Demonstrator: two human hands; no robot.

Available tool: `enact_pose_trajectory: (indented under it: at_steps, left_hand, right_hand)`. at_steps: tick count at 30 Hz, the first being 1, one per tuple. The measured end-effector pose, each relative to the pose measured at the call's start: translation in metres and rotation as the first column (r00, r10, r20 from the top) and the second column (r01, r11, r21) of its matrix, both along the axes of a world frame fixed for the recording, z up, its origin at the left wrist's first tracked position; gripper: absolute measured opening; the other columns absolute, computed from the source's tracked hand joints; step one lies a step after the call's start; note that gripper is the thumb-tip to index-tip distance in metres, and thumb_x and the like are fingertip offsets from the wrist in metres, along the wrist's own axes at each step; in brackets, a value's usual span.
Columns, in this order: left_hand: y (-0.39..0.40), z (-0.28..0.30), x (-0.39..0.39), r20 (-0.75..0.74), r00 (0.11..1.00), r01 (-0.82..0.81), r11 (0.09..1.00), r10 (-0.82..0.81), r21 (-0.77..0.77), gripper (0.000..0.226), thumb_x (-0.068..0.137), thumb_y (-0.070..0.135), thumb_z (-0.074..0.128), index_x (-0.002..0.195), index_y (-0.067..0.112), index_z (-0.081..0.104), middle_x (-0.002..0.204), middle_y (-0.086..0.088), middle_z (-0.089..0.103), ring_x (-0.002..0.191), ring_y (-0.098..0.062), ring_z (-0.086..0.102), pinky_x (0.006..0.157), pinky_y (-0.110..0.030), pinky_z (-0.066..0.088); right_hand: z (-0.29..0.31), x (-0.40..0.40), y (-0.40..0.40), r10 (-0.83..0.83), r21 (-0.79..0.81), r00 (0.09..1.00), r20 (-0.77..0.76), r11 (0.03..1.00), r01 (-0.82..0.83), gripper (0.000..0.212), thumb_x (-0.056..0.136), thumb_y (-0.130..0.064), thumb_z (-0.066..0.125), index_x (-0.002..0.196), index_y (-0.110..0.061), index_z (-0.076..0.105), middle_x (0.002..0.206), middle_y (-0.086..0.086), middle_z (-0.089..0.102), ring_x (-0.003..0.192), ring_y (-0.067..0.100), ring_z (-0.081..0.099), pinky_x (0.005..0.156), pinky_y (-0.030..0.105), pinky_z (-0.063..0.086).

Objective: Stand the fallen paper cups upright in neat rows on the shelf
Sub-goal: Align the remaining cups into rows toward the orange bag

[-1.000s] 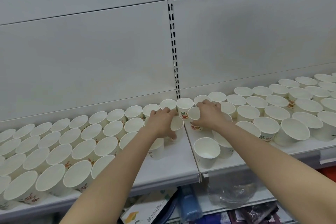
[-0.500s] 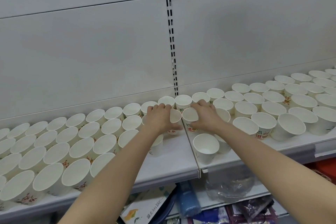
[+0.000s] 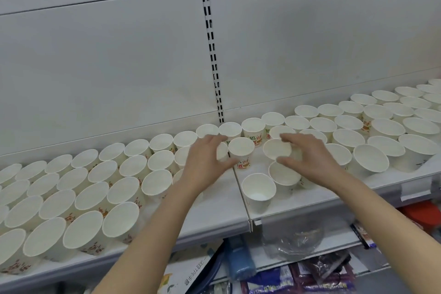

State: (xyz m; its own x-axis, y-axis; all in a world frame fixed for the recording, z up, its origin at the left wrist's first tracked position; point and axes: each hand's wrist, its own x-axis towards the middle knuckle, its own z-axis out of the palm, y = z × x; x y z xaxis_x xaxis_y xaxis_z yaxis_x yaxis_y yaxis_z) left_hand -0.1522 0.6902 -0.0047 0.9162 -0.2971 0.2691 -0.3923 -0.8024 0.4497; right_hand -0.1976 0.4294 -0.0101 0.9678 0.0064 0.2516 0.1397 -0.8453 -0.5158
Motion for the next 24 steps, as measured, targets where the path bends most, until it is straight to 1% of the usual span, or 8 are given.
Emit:
enact_pose_trajectory:
  at_steps: [1,2,4,7,13,17,22,24]
  left_hand:
    - [-0.005,0.001,-0.015,-0.049,0.998,0.046,0.995,-0.050,-0.087,0.069,0.072,0.060,0.073,0.131,0.030,0.054,0.129,0.008,0.054,0.113,-0.012,0.052,0.097,-0.031,0.040]
    - [-0.011,0.000,-0.031,-0.105,0.989,0.091,0.990,-0.102,-0.105,0.074,0.068,0.064,0.073,0.131,0.031,0.053,0.130,0.011,0.053,0.115,-0.009,0.049,0.099,-0.030,0.040]
    - [-0.028,-0.009,-0.055,-0.193,0.970,0.150,0.989,-0.150,-0.016,0.091,0.060,0.072,0.073,0.137,0.032,0.045,0.135,0.012,0.048,0.123,-0.011,0.043,0.105,-0.033,0.035]
    - [-0.049,-0.028,-0.068,-0.229,0.967,0.135,0.986,-0.110,0.096,0.104,0.058,0.070,0.076,0.144,0.028,0.036,0.145,0.006,0.041,0.131,-0.018,0.038,0.109,-0.036,0.030]
    - [-0.053,-0.044,-0.077,-0.201,0.980,-0.026,0.993,0.002,-0.116,0.078,0.068,0.046,0.081,0.135,0.026,0.047,0.132,0.003,0.045,0.124,-0.015,0.046,0.104,-0.028,0.036]
    - [-0.031,-0.032,-0.095,-0.214,0.977,-0.069,0.971,0.019,-0.227,0.073,0.071,0.033,0.079,0.137,0.029,0.047,0.131,0.009,0.042,0.122,-0.005,0.042,0.096,-0.016,0.029]
    - [0.023,-0.011,-0.111,-0.241,0.971,-0.064,0.956,-0.007,-0.287,0.069,0.067,0.043,0.080,0.130,0.045,0.051,0.127,0.022,0.051,0.117,-0.002,0.047,0.097,-0.026,0.038]
    - [0.048,-0.004,-0.115,-0.267,0.964,-0.082,0.958,0.006,-0.276,0.067,0.067,0.042,0.082,0.127,0.045,0.053,0.125,0.025,0.053,0.113,0.002,0.049,0.094,-0.025,0.041]
  right_hand:
    - [-0.001,-0.013,-0.006,0.023,-0.007,1.000,-0.018,1.000,-0.023,0.065,0.074,-0.046,0.074,0.132,-0.026,0.052,0.129,-0.006,0.058,0.120,0.022,0.045,0.104,0.043,0.031]
    - [-0.002,-0.024,-0.009,0.058,-0.040,0.997,-0.047,0.997,-0.060,0.070,0.071,-0.051,0.076,0.132,-0.027,0.052,0.129,-0.008,0.057,0.121,0.020,0.043,0.103,0.039,0.029]
    - [-0.006,-0.036,-0.008,0.128,-0.157,0.987,-0.097,0.977,-0.142,0.084,0.063,-0.058,0.077,0.136,-0.028,0.047,0.134,-0.009,0.052,0.123,0.019,0.037,0.100,0.035,0.024]
    - [-0.012,-0.036,-0.004,0.166,-0.312,0.982,-0.089,0.932,-0.186,0.099,0.059,-0.062,0.077,0.143,-0.028,0.037,0.143,-0.008,0.042,0.125,0.019,0.031,0.098,0.033,0.020]
    - [-0.024,-0.029,0.000,0.138,-0.394,0.990,-0.028,0.909,-0.138,0.098,0.065,-0.068,0.069,0.146,-0.026,0.031,0.145,-0.004,0.037,0.126,0.023,0.031,0.102,0.038,0.023]
    - [-0.028,-0.027,0.008,0.106,-0.462,0.994,0.009,0.882,-0.090,0.084,0.074,-0.055,0.065,0.145,-0.026,0.031,0.143,-0.004,0.041,0.122,0.026,0.032,0.096,0.038,0.023]
    - [-0.031,-0.027,0.009,0.111,-0.455,0.993,0.040,0.887,-0.081,0.083,0.070,-0.048,0.069,0.143,-0.027,0.036,0.140,-0.005,0.046,0.122,0.027,0.036,0.092,0.038,0.019]
    - [-0.027,-0.031,0.013,0.119,-0.427,0.985,0.122,0.903,-0.056,0.085,0.065,-0.047,0.075,0.140,-0.025,0.043,0.135,-0.002,0.053,0.120,0.028,0.040,0.093,0.040,0.022]
